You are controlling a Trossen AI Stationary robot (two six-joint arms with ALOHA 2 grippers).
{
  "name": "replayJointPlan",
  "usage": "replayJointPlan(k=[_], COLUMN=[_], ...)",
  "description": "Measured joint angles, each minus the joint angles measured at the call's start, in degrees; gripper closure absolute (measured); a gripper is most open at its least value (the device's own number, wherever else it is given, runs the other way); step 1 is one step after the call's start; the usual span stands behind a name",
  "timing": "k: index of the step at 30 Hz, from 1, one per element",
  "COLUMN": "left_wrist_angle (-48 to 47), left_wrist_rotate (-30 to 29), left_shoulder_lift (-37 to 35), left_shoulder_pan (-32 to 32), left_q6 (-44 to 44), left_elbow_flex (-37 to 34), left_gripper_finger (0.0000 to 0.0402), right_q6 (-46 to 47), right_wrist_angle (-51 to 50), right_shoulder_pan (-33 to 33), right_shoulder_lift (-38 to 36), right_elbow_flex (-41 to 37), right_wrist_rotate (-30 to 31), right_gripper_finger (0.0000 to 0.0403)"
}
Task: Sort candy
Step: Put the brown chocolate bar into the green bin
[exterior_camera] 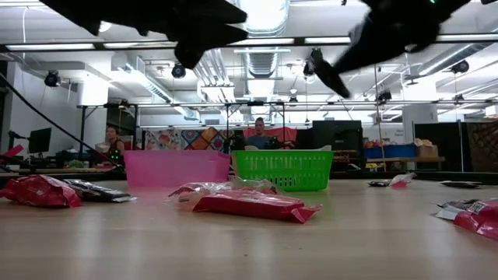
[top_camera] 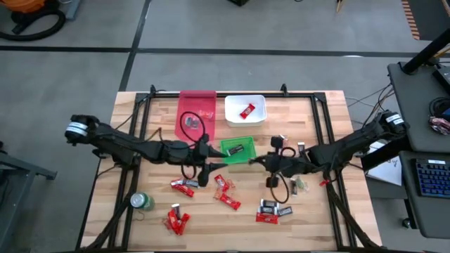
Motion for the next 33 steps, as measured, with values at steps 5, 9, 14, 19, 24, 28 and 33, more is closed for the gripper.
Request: replayJointPlan(k=[5,9,14,19,24,28,33], left_wrist_angle=[7.79,16.57,22.38,23.14,23.02,23.11,23.12], left_wrist_rotate=[-0.10,-0.14,-4.93,-6.28,-10.15,-11.29,-11.73], left_shoulder_lift=[5.44,8.56,11.49,14.64,15.49,15.42,15.42], left_shoulder_pan=[0.07,0.03,0.05,0.10,0.12,0.12,0.12], left_q6=[-0.01,-0.01,0.81,1.30,1.28,1.28,1.34], left_elbow_flex=[-0.04,-0.06,1.06,3.37,4.13,4.07,3.99], left_gripper_finger=[0.0260,0.0260,0.0260,0.0260,0.0260,0.0281,0.0370], right_q6=[-8.32,-11.70,-12.08,-10.75,-11.19,-10.63,-10.81], right_wrist_angle=[16.08,23.75,26.65,26.71,26.66,26.59,26.35], right_shoulder_pan=[0.03,-0.16,-0.74,-1.26,-1.24,-1.26,-1.26], right_shoulder_lift=[1.78,3.56,5.84,7.85,8.78,8.62,8.47], right_elbow_flex=[-0.43,-0.43,0.59,1.90,2.31,2.28,2.26], right_wrist_rotate=[4.47,5.67,6.12,7.56,7.96,7.59,7.50], right_gripper_finger=[0.0394,0.0394,0.0394,0.0394,0.0394,0.0394,0.0394])
